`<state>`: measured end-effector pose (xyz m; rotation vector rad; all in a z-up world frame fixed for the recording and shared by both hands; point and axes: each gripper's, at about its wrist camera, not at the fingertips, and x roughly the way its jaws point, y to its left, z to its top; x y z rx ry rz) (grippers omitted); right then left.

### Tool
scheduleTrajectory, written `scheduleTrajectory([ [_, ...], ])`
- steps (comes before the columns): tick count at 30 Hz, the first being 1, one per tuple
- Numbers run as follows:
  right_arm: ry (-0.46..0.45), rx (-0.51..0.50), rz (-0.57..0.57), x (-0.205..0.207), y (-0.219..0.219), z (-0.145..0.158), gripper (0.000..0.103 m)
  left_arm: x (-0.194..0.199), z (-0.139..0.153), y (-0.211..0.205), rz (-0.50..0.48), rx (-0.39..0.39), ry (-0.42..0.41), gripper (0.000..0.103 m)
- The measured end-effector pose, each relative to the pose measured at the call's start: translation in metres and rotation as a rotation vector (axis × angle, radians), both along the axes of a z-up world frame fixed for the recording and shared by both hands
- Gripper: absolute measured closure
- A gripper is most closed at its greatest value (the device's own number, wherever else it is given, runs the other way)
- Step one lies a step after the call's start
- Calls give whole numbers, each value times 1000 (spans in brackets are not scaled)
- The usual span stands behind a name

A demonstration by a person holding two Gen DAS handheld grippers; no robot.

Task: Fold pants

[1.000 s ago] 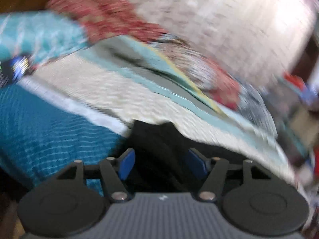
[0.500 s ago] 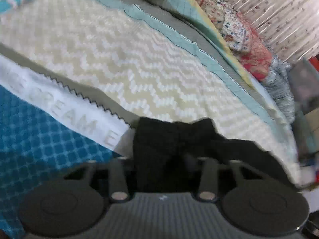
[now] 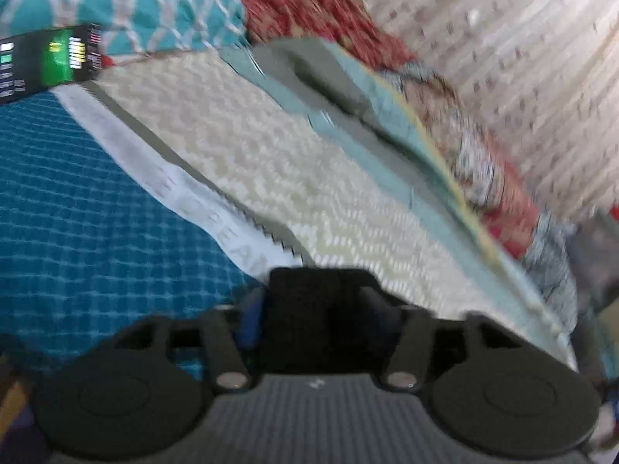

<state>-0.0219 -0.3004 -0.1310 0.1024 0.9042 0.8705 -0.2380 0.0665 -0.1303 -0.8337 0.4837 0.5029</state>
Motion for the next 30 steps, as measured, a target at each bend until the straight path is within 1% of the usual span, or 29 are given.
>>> scheduleTrajectory([
  [1,-12,33,39,-3,4,9,57,-9,3,1,16,-28,-24,39],
  [3,-41,83,161,-11,21,22,50,-27,8,6,27,-110,-73,39],
  [4,-75,92,247,-19,34,30,39,-28,9,11,26,-139,-83,39],
  [5,-116,90,314,-24,48,35,32,-30,8,14,23,-159,-90,39],
  [7,-201,80,457,-42,74,43,28,-38,8,14,17,-184,-105,39],
  [9,-243,63,594,-56,105,46,25,-44,4,12,11,-211,-125,39],
  [10,-262,55,653,-62,122,46,21,-48,1,9,6,-228,-138,39],
  [11,-286,44,704,-63,138,45,20,-51,-2,7,-2,-248,-148,39],
  [12,-304,30,736,-65,136,41,20,-53,-4,5,-7,-262,-150,39],
  [13,-308,5,759,-64,146,36,24,-54,-7,3,-8,-269,-146,39],
  [14,-288,-32,778,-60,156,29,66,-55,-9,1,-3,-271,-141,39],
  [15,-263,-65,779,-52,168,23,93,-57,-11,0,6,-272,-140,39],
  [16,-227,-80,747,-42,177,20,91,-59,-12,-1,12,-279,-147,39],
  [17,-186,-35,659,-28,176,24,91,-61,-15,-1,17,-289,-157,39],
  [18,-123,37,552,-8,170,29,91,-62,-17,-1,21,-301,-166,38],
  [19,-73,87,466,8,163,34,91,-61,-21,-3,19,-312,-168,36],
  [20,-42,118,392,20,156,36,91,-59,-25,-3,15,-322,-163,32],
  [21,-42,129,355,25,146,38,91,-54,-30,-4,9,-340,-153,28],
  [23,-82,112,372,18,142,43,91,-42,-40,-4,-17,-386,-142,25],
  [25,-110,89,421,6,145,43,91,-29,-51,-8,-50,-419,-144,26],
  [26,-120,84,442,0,148,42,91,-24,-58,-10,-46,-412,-145,44],
  [27,-127,81,458,1,150,38,91,-20,-63,-11,-42,-399,-135,79],
  [28,-139,77,480,-5,155,36,91,-17,-67,-10,-27,-407,-114,82],
  [29,-155,67,505,-11,156,35,91,-19,-70,-8,-8,-437,-131,86],
  [30,-175,53,531,-13,167,30,91,-27,-66,-7,7,-453,-198,87],
])
